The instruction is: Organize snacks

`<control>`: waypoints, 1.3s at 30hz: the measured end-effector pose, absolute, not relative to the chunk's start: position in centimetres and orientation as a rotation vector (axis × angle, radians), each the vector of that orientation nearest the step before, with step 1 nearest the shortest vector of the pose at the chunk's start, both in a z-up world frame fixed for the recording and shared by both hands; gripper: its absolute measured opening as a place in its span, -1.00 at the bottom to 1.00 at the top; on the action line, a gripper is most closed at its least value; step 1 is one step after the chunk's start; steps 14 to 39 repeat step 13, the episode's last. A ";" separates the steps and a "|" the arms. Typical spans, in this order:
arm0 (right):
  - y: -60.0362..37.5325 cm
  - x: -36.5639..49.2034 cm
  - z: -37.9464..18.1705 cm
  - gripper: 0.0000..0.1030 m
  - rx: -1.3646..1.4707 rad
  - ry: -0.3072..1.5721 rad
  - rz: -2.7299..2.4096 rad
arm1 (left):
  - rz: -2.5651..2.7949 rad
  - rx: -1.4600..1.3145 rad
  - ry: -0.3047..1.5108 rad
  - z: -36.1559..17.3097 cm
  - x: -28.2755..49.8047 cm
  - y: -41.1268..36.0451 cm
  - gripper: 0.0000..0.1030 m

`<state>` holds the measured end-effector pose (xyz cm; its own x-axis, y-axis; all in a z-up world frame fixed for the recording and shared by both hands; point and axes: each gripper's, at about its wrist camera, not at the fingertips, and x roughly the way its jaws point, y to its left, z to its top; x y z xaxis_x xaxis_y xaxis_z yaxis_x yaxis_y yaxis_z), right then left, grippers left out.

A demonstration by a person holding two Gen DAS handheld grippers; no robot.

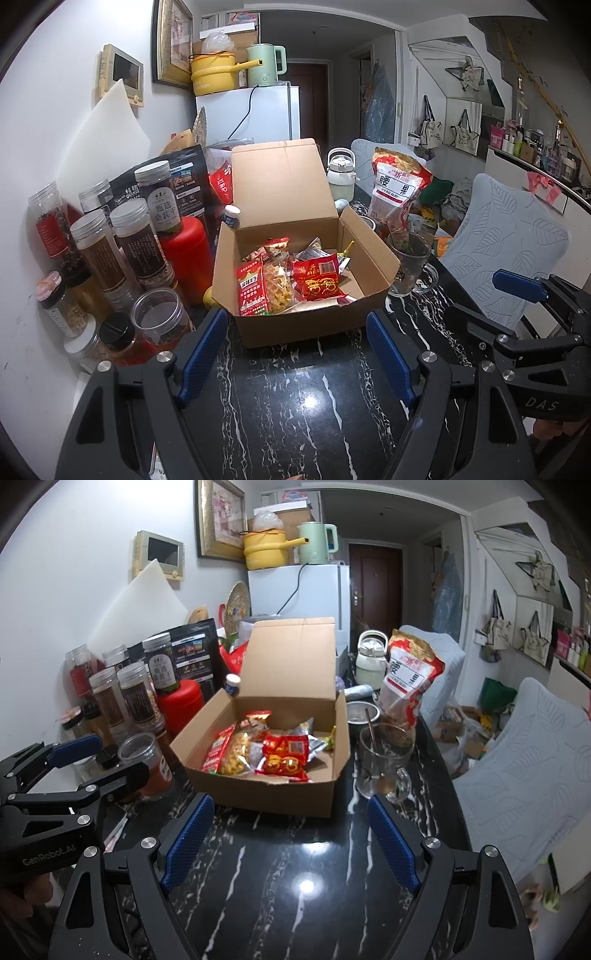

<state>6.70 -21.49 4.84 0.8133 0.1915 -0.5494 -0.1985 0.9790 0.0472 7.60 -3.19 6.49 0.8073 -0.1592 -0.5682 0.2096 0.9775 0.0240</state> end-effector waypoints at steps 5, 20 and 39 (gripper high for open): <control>-21.5 6.8 4.8 0.67 -0.014 0.585 0.209 | -0.207 0.084 0.607 6.4 7.7 -3.3 0.51; -21.6 7.1 4.5 0.67 -0.010 0.598 0.200 | -0.202 0.085 0.625 5.8 8.0 -3.1 0.51; -21.6 7.1 4.5 0.67 -0.010 0.598 0.200 | -0.202 0.085 0.625 5.8 8.0 -3.1 0.51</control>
